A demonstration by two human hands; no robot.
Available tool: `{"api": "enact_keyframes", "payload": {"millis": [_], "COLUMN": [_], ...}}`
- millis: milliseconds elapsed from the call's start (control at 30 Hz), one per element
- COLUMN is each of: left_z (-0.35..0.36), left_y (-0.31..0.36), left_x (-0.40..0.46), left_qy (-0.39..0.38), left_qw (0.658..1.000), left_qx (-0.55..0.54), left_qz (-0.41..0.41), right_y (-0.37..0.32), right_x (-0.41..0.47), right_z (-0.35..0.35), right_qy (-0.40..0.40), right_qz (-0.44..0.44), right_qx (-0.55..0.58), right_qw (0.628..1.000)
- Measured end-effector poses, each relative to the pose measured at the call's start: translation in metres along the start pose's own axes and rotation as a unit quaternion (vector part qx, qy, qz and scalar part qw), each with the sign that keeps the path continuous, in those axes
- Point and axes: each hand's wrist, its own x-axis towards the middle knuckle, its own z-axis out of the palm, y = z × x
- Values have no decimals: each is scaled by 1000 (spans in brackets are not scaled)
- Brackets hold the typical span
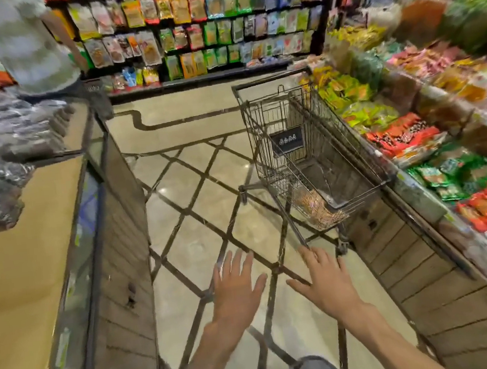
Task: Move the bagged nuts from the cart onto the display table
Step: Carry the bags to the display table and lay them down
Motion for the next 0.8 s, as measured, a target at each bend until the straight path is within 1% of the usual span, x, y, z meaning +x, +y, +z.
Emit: {"api": "enact_keyframes", "payload": {"millis": [167, 267, 533, 633, 800], "left_z": [-12, -12, -13, -10, 11], "left_y": [12, 26, 84, 109, 150], "left_x": [118, 190, 366, 423, 522], "left_qy": [-34, -42, -83, -97, -155], "left_qw": [998, 996, 986, 976, 947], "left_qx": [8, 13, 48, 60, 88], "left_qz": [54, 81, 140, 183, 268], "right_y": [18, 36, 99, 128, 174], "right_x": [101, 161, 298, 335, 394], "right_z": [-7, -15, -47, -55, -55], "right_qy": [3, 10, 4, 14, 16], "right_qz": [40, 52, 119, 146, 215], "right_qx": [37, 37, 54, 74, 112], "right_qw": [999, 998, 991, 986, 970]}}
